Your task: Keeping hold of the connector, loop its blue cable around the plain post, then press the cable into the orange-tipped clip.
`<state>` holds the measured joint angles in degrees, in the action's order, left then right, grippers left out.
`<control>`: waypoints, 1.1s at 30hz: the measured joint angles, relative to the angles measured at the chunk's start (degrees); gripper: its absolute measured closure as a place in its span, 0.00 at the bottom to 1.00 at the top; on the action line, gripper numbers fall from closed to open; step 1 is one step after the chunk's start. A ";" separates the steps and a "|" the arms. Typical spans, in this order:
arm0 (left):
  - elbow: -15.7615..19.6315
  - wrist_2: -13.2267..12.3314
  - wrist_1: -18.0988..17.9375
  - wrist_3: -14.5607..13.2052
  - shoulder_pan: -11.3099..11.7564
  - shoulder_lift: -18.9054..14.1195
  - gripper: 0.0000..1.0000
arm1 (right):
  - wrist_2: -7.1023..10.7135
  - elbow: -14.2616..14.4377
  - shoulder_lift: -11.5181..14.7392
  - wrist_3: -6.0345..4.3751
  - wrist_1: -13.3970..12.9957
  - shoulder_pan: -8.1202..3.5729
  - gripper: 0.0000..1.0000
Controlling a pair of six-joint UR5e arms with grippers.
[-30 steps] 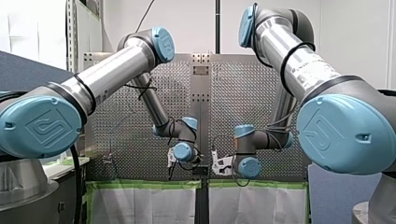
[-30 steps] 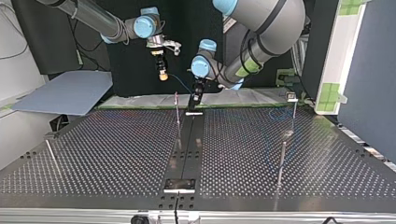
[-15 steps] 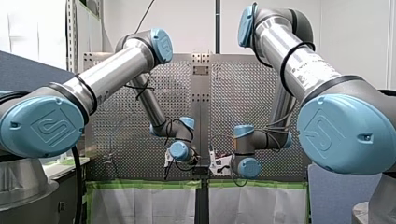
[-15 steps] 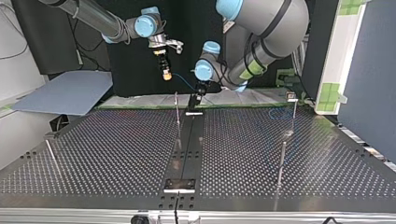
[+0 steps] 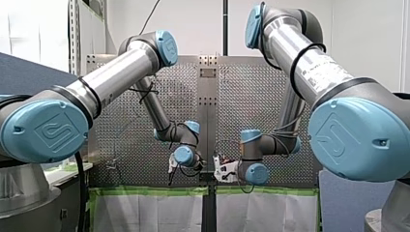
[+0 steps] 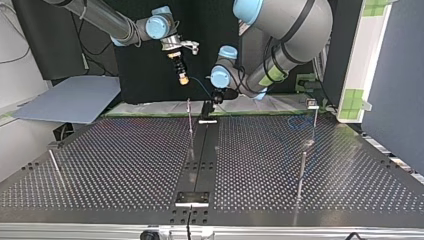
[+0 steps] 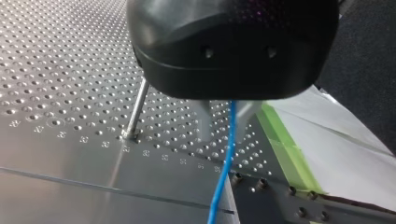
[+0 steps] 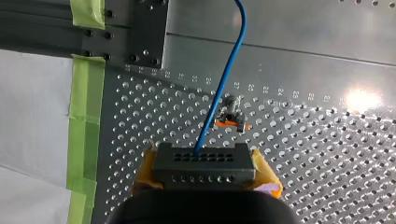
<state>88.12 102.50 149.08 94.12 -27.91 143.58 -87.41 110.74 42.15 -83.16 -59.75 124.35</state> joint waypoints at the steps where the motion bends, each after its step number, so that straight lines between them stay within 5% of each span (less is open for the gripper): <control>1: 0.00 0.01 0.10 -0.01 0.00 0.01 0.87 | 0.03 0.00 0.00 0.01 0.01 0.03 1.00; 12: 0.01 2.51 1.40 -1.03 -0.13 -0.02 1.00 | -0.38 0.01 -0.02 0.01 0.32 0.03 1.00; 33: 0.01 4.31 0.53 -1.36 -2.36 -0.08 1.00 | -4.77 0.00 -0.03 -0.07 1.24 -0.78 1.00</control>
<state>88.13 106.81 149.62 92.76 -30.27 143.50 -92.19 110.74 42.12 -83.23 -58.51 123.57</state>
